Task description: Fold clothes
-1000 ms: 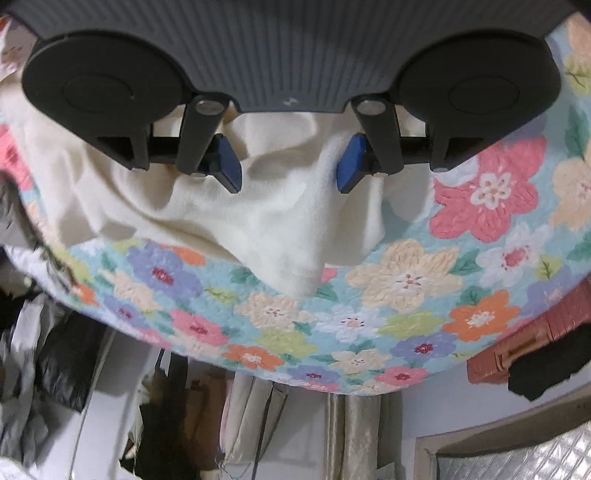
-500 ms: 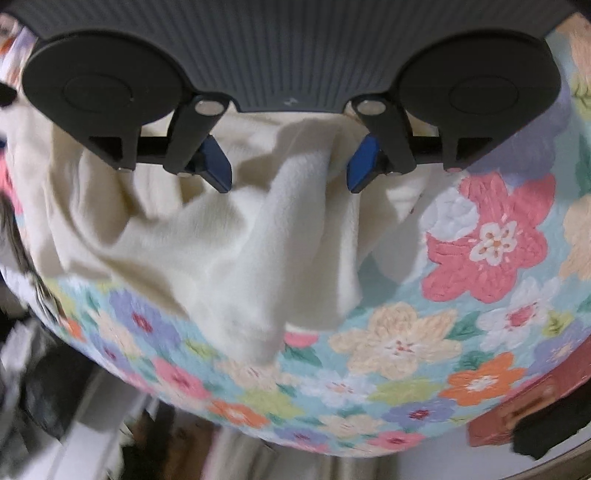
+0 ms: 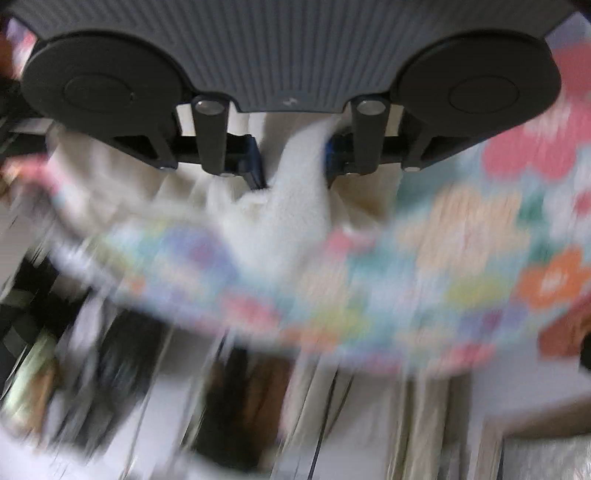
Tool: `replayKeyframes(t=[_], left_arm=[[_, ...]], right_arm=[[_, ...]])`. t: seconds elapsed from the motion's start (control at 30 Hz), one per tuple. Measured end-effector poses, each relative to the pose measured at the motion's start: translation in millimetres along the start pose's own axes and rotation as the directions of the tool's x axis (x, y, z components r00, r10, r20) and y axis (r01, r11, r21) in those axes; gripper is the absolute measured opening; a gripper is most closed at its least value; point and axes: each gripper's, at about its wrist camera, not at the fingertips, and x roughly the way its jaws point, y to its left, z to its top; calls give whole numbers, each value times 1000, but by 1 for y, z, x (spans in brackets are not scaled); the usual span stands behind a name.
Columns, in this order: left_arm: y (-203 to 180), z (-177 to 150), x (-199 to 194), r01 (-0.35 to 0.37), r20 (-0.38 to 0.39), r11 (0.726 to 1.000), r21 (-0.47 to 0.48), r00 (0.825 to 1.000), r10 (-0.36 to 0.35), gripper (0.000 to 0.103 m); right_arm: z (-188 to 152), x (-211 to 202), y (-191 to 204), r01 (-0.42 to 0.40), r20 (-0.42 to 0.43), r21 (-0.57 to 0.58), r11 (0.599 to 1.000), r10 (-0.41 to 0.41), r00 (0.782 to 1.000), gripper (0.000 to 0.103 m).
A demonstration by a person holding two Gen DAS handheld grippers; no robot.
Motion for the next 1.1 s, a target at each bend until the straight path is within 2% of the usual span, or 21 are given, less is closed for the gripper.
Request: replayKeyframes(t=[0.03, 0.1, 0.13, 0.17, 0.23, 0.27, 0.33, 0.4, 0.47, 0.53, 0.57, 0.6, 0.67, 0.77, 0.93, 1.1], left_arm=[[0, 7, -10, 32, 63, 999, -3, 998, -32, 17], [-1, 18, -30, 48, 187, 999, 16, 981, -50, 13], [0, 18, -40, 46, 228, 999, 20, 972, -50, 13], [3, 16, -48, 45, 239, 999, 9, 970, -46, 13], [14, 8, -57, 31, 201, 999, -35, 979, -23, 13], [20, 3, -60, 24, 174, 998, -63, 985, -13, 13], [37, -9, -61, 12, 97, 990, -140, 995, 2, 13], [54, -20, -58, 4, 31, 976, -216, 1000, 2, 16], [73, -28, -53, -15, -14, 956, -292, 1000, 12, 17], [90, -34, -48, -39, -49, 929, -369, 999, 23, 27], [97, -35, -45, -44, -61, 913, -405, 998, 21, 36], [103, -37, -41, -42, -69, 901, -432, 998, 13, 40], [110, -43, -37, -36, -83, 885, -464, 997, -4, 40], [103, -43, -30, -49, -125, 903, -427, 992, -5, 40], [76, -38, -29, -71, -160, 951, -301, 987, 23, 49], [69, -38, -30, -95, -178, 960, -264, 983, 48, 53]], right_arm=[[-1, -6, -4, -12, 20, 35, 999, 11, 1000, 16], [-4, -20, -10, -34, 73, 83, 996, 28, 997, 16], [-6, -27, -11, -46, 103, 88, 995, 36, 994, 16], [-9, -33, -11, -59, 126, 77, 995, 49, 991, 15], [-20, -46, -4, -91, 146, 11, 996, 89, 985, 15], [-27, -47, 3, -91, 128, -42, 995, 95, 987, 15], [-45, -46, 20, -81, 63, -157, 984, 92, 994, 15], [-64, -39, 36, -88, -23, -218, 972, 85, 996, 15], [-79, -29, 47, -72, -72, -245, 967, 56, 996, 15], [-89, -20, 52, -43, -94, -249, 968, 20, 995, 15], [-90, -17, 52, -34, -97, -237, 971, 11, 995, 15], [-90, -15, 52, -26, -101, -229, 973, 3, 995, 15], [-87, -11, 52, -13, -113, -220, 975, -12, 994, 17], [-82, -14, 56, -5, -99, -224, 975, -18, 995, 22], [-80, -21, 61, 7, -79, -220, 976, -25, 997, 24], [-82, -20, 60, 10, -78, -199, 980, -26, 997, 25]])
